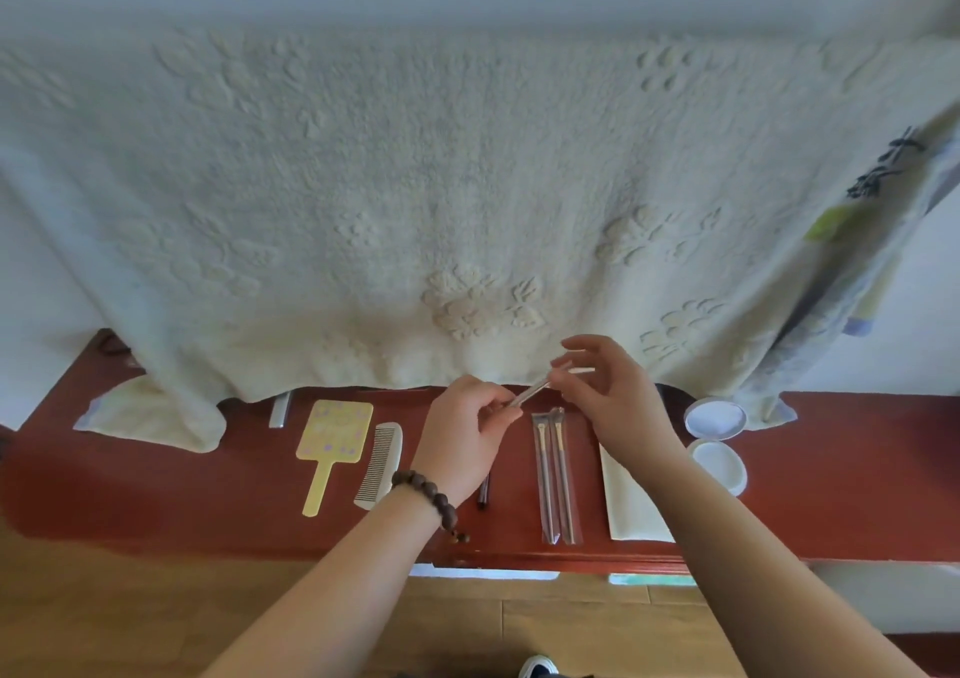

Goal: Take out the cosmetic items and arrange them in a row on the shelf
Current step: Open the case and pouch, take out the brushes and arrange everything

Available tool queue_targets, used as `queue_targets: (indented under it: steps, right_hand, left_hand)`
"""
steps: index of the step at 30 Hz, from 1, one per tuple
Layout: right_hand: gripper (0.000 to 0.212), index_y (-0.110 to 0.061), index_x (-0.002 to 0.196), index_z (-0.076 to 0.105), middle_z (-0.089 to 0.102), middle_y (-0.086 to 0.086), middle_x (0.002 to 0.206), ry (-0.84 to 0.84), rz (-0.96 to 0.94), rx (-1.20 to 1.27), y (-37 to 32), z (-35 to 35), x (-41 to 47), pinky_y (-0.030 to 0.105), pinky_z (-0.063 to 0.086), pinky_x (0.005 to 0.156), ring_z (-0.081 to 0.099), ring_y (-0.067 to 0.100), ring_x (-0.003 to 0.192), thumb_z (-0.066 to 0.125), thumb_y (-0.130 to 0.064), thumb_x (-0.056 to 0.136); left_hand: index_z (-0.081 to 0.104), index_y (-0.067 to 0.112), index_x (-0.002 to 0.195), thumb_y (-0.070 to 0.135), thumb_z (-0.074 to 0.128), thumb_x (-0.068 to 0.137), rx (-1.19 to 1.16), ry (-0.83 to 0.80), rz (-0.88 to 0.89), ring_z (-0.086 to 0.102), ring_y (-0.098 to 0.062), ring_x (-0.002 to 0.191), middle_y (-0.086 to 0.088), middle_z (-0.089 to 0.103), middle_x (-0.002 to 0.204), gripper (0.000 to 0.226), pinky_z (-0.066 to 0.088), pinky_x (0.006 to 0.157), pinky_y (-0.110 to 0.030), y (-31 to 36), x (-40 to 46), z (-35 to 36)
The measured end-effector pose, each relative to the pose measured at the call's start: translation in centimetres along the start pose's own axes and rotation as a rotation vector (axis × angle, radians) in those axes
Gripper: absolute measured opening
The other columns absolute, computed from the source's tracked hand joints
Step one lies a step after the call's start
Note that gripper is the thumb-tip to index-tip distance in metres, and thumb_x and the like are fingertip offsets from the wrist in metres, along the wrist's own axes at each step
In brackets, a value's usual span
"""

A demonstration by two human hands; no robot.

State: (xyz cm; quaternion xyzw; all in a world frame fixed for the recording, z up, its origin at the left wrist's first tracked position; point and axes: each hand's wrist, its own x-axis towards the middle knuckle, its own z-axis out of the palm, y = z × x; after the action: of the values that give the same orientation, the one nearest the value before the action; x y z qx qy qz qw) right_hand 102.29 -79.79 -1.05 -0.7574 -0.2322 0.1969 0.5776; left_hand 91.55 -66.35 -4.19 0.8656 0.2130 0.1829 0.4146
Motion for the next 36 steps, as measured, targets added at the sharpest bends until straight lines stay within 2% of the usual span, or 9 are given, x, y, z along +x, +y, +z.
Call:
queue_targets:
  steps: [2, 4, 10, 14, 18, 24, 29, 33, 36]
  right_hand:
    - [0.02, -0.014, 0.107, 0.061, 0.074, 0.006, 0.093, -0.043, 0.065, 0.184, 0.3, 0.2, -0.3, 0.036, 0.057, 0.081, 0.071, 0.021, 0.086, 0.066, -0.015, 0.087]
    - [0.012, -0.006, 0.101, 0.063, 0.074, 0.012, 0.088, -0.038, 0.092, 0.253, 0.6, 0.7, -0.5, 0.04, 0.057, 0.082, 0.071, 0.026, 0.083, 0.062, -0.01, 0.089]
    - [0.006, -0.003, 0.092, 0.064, 0.072, 0.016, 0.083, -0.038, 0.121, 0.227, 1.6, 1.8, -0.5, 0.028, 0.055, 0.072, 0.069, 0.018, 0.077, 0.059, -0.006, 0.091]
    - [0.005, -0.006, 0.088, 0.065, 0.07, 0.015, 0.079, -0.046, 0.095, 0.119, 1.4, 2.2, 0.4, 0.037, 0.054, 0.074, 0.068, 0.027, 0.075, 0.06, -0.008, 0.089]
    - [0.011, -0.009, 0.084, 0.061, 0.066, -0.001, 0.065, 0.144, 0.055, 0.285, -0.3, -0.8, 2.9, 0.029, 0.052, 0.069, 0.065, 0.016, 0.069, 0.055, -0.006, 0.092]
    - [0.009, -0.006, 0.096, 0.065, 0.068, 0.006, 0.072, -0.028, 0.207, 0.059, 3.3, -1.0, 2.4, 0.025, 0.056, 0.065, 0.067, 0.016, 0.067, 0.057, -0.006, 0.092]
    - [0.007, -0.009, 0.093, 0.06, 0.066, 0.011, 0.072, -0.04, 0.364, 0.07, 8.5, 2.4, 1.3, 0.038, 0.059, 0.065, 0.066, 0.02, 0.059, 0.058, -0.003, 0.09]
    - [0.006, -0.008, 0.095, 0.059, 0.067, 0.014, 0.075, -0.065, 0.449, -0.058, 11.4, 4.9, 1.6, 0.035, 0.06, 0.064, 0.068, 0.022, 0.06, 0.057, -0.004, 0.09]
    - [0.005, -0.008, 0.092, 0.061, 0.068, 0.01, 0.067, -0.105, 0.467, -0.221, 12.9, 5.9, 2.0, 0.035, 0.06, 0.064, 0.066, 0.02, 0.056, 0.056, -0.007, 0.089]
  left_hand:
    - [0.072, 0.016, 0.093, 0.021, 0.068, 0.085, -0.106, -0.044, -0.086, 0.064, -0.01, 0.069, 0.006, 0.064, 0.084, 0.011, 0.055, 0.07, -0.026, 0.3, -0.1, 0.1]
    - [0.073, 0.018, 0.092, 0.02, 0.069, 0.084, -0.113, -0.096, -0.116, 0.064, -0.004, 0.068, 0.008, 0.067, 0.077, 0.009, 0.051, 0.069, -0.016, 0.6, -0.4, 0.2]
    - [0.069, 0.016, 0.088, 0.014, 0.071, 0.082, -0.13, -0.215, -0.208, 0.07, -0.011, 0.065, 0.002, 0.067, 0.069, 0.006, 0.056, 0.071, -0.027, 0.1, -1.1, 0.4]
    - [0.067, 0.01, 0.087, 0.012, 0.068, 0.085, -0.164, -0.183, -0.237, 0.07, -0.011, 0.063, 0.003, 0.065, 0.069, 0.004, 0.054, 0.066, -0.021, 0.3, -0.8, 0.7]
    - [0.062, 0.016, 0.074, 0.013, 0.067, 0.085, -0.123, -0.24, -0.31, 0.07, -0.012, 0.064, 0.001, 0.064, 0.07, 0.013, 0.056, 0.06, -0.023, -1.2, -2.3, 1.6]
    - [0.07, 0.01, 0.089, 0.016, 0.071, 0.082, -0.272, -0.115, -0.522, 0.071, -0.019, 0.077, -0.009, 0.07, 0.086, 0.009, 0.061, 0.066, -0.036, -3.4, -2.8, 2.7]
    - [0.072, 0.013, 0.096, 0.023, 0.074, 0.08, -0.059, -0.093, -0.493, 0.068, -0.015, 0.079, -0.002, 0.07, 0.089, 0.019, 0.06, 0.071, -0.036, -5.1, -1.4, 4.6]
    - [0.066, 0.012, 0.113, 0.023, 0.069, 0.084, 0.194, -0.125, -0.417, 0.063, -0.018, 0.096, -0.003, 0.069, 0.102, 0.031, 0.048, 0.083, -0.024, -5.8, -0.3, 6.8]
    - [0.064, 0.011, 0.112, 0.024, 0.066, 0.086, 0.299, -0.178, -0.395, 0.064, -0.022, 0.095, -0.006, 0.07, 0.098, 0.029, 0.052, 0.084, -0.033, -6.1, 0.3, 8.1]
